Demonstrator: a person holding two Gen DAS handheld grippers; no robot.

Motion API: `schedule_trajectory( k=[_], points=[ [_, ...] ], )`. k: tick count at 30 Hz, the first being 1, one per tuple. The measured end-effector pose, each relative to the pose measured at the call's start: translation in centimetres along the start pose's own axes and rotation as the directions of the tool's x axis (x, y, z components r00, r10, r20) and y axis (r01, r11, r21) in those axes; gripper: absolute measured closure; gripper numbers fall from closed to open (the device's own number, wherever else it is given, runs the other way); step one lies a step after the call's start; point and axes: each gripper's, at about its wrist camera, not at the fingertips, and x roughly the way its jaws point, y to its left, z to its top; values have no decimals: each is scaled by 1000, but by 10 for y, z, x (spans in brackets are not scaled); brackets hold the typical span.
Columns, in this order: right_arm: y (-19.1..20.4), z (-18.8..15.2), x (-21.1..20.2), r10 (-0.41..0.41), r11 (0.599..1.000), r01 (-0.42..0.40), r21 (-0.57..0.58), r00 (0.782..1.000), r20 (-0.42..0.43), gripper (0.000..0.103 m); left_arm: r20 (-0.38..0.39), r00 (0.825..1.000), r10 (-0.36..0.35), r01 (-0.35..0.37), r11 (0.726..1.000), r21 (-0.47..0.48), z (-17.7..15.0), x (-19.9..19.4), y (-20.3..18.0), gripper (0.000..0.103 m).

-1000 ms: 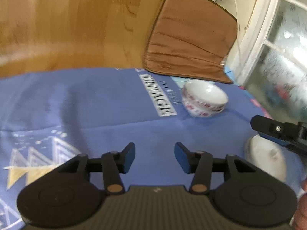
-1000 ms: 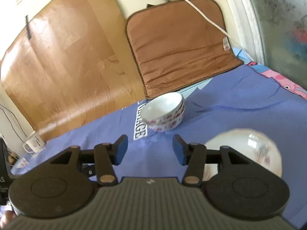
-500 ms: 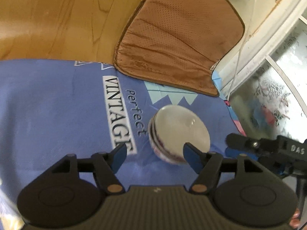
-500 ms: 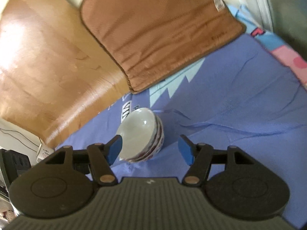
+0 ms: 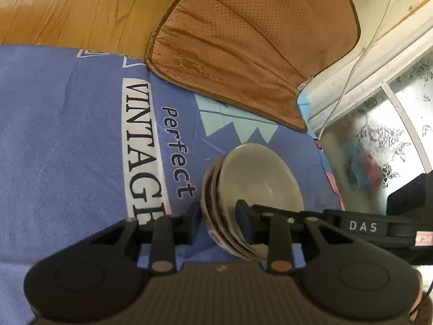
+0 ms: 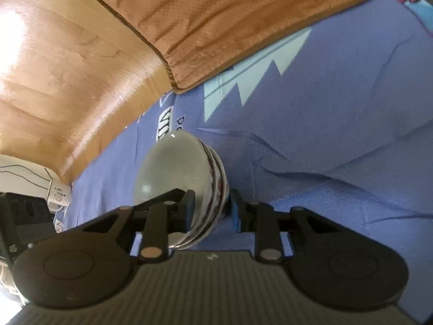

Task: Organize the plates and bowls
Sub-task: 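Carry the nested bowls with the right gripper onto the floral plate stack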

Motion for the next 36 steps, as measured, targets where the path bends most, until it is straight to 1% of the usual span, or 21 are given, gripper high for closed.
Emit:
schedule_trajectory(
  k=[2,7,13,17,22,26,32,34,35,36],
  points=[
    [3,-2,-5,-3,1000,3,-5,1000,-3,75,-5,1000,-7,6,1000,-12,-3,-4,1,75],
    [19,-18,-29,-7,999,8,-42,1000,18,76,9,1000,-6,6,1000,10,-17,-22,-15,75],
    [29,-42,-66,-20,997,24,-73,998,59,75,6,999,-43,42,999,31,-44,-45,-42,75],
    [24,-64,-93,-42,997,48,-67,995,88,75,-18,998,-66,67,996,60,-68,-54,-63,75],
    [13,-87,-117,-85,995,92,-47,989,123,75,-65,993,-102,108,990,91,-91,-50,-83,75],
    [1,-96,-120,-109,993,113,-18,985,131,75,-95,991,-97,108,988,114,-105,-42,-93,74],
    [-10,-104,-116,-128,992,130,-7,982,140,74,-127,988,-82,97,989,113,-112,-27,-95,73],
    [-8,-105,-114,-142,989,147,-25,978,155,71,-139,987,-78,95,988,122,-114,-25,-97,74],
    [-7,-108,-117,-148,987,157,-39,974,169,70,-140,987,-74,93,987,133,-115,-25,-99,72],
    [-5,-108,-119,-155,984,169,-56,969,191,66,-135,989,-67,86,986,144,-116,-25,-102,71]
  ],
)
